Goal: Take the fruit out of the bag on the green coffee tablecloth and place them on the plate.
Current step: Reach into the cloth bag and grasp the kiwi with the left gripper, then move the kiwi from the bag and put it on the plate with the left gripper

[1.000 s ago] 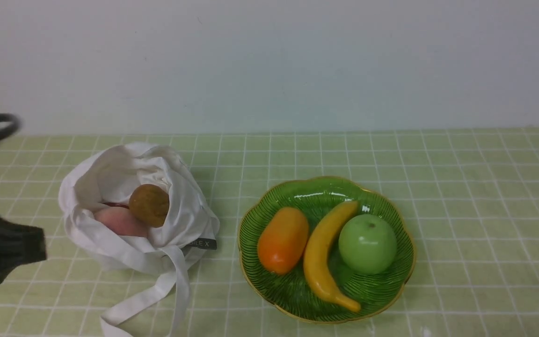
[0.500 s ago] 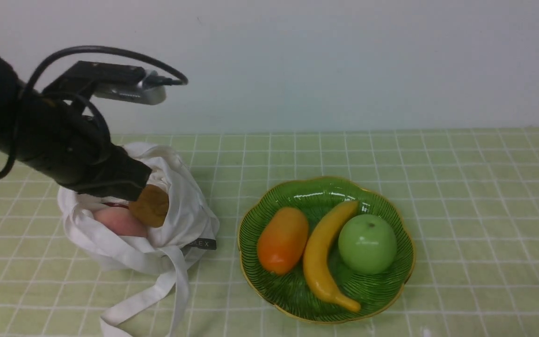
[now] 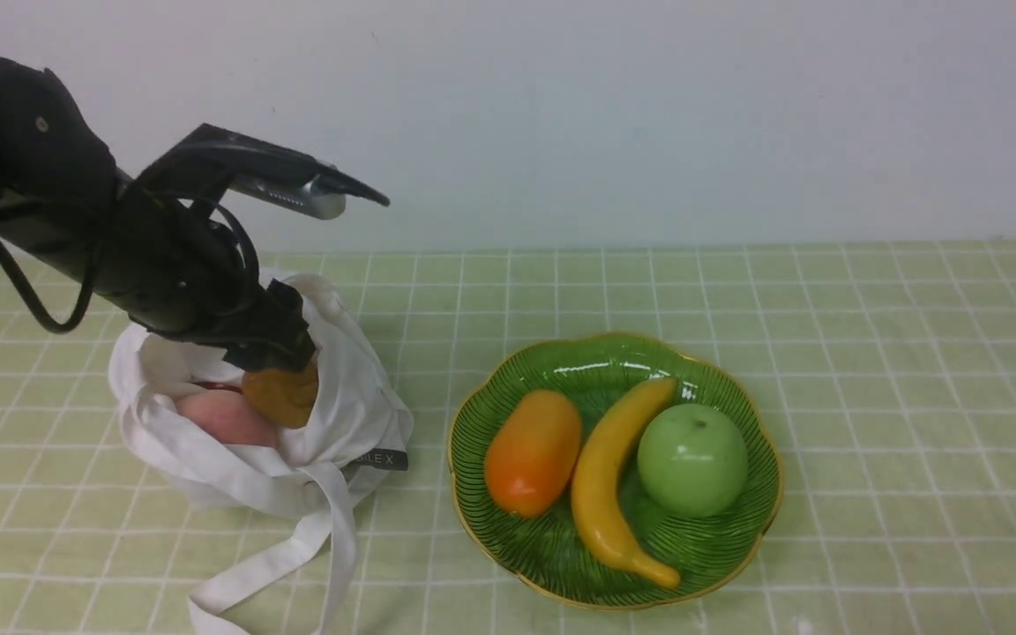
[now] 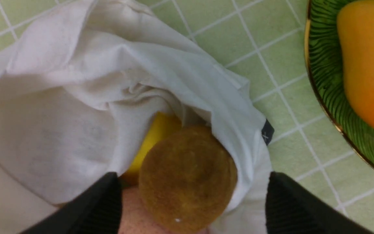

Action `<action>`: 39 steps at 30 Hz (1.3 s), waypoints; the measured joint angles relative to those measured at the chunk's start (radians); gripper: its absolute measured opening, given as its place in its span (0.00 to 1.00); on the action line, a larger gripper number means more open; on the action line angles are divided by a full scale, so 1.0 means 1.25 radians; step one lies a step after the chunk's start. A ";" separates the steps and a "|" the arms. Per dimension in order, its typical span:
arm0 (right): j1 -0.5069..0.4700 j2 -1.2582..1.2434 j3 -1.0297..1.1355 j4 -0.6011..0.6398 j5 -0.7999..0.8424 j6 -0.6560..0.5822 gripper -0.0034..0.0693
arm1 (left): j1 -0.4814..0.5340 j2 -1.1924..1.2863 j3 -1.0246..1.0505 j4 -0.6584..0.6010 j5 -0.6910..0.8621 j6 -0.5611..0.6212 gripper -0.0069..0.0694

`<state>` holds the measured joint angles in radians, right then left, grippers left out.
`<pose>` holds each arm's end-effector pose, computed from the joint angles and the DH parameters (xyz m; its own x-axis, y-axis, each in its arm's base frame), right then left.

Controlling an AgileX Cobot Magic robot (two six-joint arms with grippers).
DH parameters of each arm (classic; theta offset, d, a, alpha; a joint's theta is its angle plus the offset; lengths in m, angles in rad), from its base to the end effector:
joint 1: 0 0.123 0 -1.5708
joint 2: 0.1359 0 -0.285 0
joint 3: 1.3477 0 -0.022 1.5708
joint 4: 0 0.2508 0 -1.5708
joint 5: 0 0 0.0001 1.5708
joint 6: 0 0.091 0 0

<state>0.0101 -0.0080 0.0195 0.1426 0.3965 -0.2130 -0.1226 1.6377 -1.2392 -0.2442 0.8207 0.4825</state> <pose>0.0520 0.0055 0.1718 -0.3058 -0.0842 -0.9484 -0.0874 0.9944 -0.0601 0.3375 -0.0578 0.2657 -0.7874 0.4035 -0.4661 0.4634 0.8860 -0.0157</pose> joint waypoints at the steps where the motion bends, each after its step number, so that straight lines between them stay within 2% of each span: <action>1: 0.000 0.000 0.000 0.000 0.000 0.000 0.03 | 0.000 0.007 0.000 0.000 -0.003 0.000 0.84; 2: 0.000 0.000 0.000 0.000 0.000 0.000 0.03 | 0.000 0.025 0.000 0.001 -0.017 0.000 0.92; 6: 0.000 0.000 0.000 0.000 0.000 0.000 0.03 | 0.000 0.052 0.000 0.001 -0.027 0.000 0.95; 8: 0.000 0.000 0.000 0.000 0.000 0.000 0.03 | 0.000 0.067 0.000 0.001 -0.027 0.000 0.94; 11: 0.000 0.000 0.000 0.000 0.000 0.000 0.03 | 0.000 0.083 0.000 0.001 -0.019 0.000 0.84; 13: 0.000 0.000 0.000 0.000 0.000 0.000 0.03 | 0.000 0.087 0.000 0.000 -0.008 0.000 0.70; 15: 0.000 0.000 0.000 0.000 0.000 0.000 0.03 | 0.000 0.087 0.000 0.000 0.000 0.000 0.63; 29: 0.000 0.000 0.000 0.000 0.000 0.000 0.03 | 0.000 0.017 -0.042 0.012 0.112 0.000 0.63; 39: 0.000 0.000 0.000 0.000 0.000 0.000 0.03 | 0.000 0.012 -0.042 0.043 0.116 -0.001 0.63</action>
<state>0.0101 -0.0080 0.0195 0.1426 0.3965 -0.2130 -0.1229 1.6523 -1.2922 -0.1901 0.9653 0.4815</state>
